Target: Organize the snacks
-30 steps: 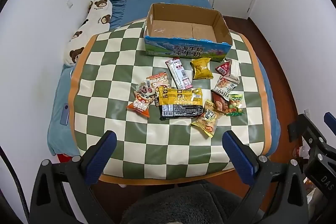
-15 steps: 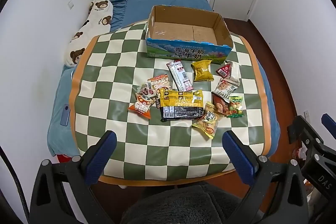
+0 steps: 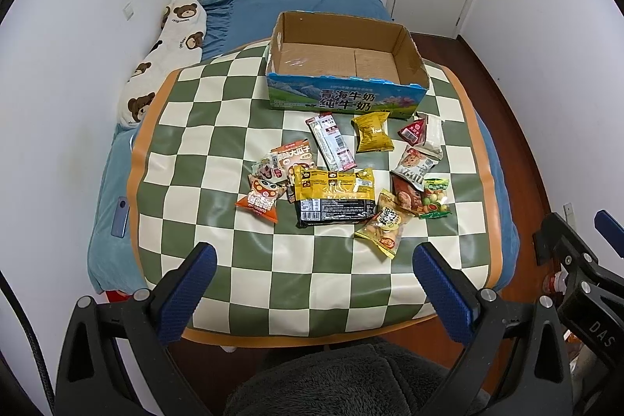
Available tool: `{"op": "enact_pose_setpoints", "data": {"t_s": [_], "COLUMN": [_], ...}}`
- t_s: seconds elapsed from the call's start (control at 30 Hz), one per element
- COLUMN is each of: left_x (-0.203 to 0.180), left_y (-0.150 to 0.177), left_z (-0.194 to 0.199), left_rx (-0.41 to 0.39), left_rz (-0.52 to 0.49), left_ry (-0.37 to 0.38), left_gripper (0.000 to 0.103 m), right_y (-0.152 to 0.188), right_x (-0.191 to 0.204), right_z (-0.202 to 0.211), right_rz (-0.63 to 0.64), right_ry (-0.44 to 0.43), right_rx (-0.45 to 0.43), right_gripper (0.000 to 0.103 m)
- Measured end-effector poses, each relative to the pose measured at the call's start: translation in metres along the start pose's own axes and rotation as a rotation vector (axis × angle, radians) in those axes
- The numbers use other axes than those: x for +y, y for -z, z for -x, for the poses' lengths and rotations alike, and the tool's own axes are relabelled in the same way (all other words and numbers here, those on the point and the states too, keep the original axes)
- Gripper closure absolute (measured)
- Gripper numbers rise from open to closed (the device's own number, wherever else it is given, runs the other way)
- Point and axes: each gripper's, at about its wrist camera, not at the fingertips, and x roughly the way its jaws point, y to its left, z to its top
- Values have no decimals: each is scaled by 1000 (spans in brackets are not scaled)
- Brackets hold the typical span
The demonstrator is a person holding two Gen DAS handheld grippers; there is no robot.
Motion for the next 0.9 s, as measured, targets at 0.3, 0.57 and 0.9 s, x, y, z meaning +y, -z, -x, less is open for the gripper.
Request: {"op": "enact_pose_setpoints", "data": {"t_s": [0.3, 0.57, 0.9], "left_x": [0, -1, -1], "left_y": [0, -1, -2], "left_z": [1, 0, -2], "left_rx": [-1, -1, 0], "left_rz": [1, -2, -3], "left_ry": [1, 2, 3], "left_gripper": [0, 0, 0], "right_y": [1, 4, 5], "right_x": [-2, 2, 4], "right_z": [-2, -4, -5], "right_rz": [-2, -9, -6], "right_ry": [-4, -1, -3], "right_rx": [4, 12, 9], "right_gripper": [0, 0, 0]}}
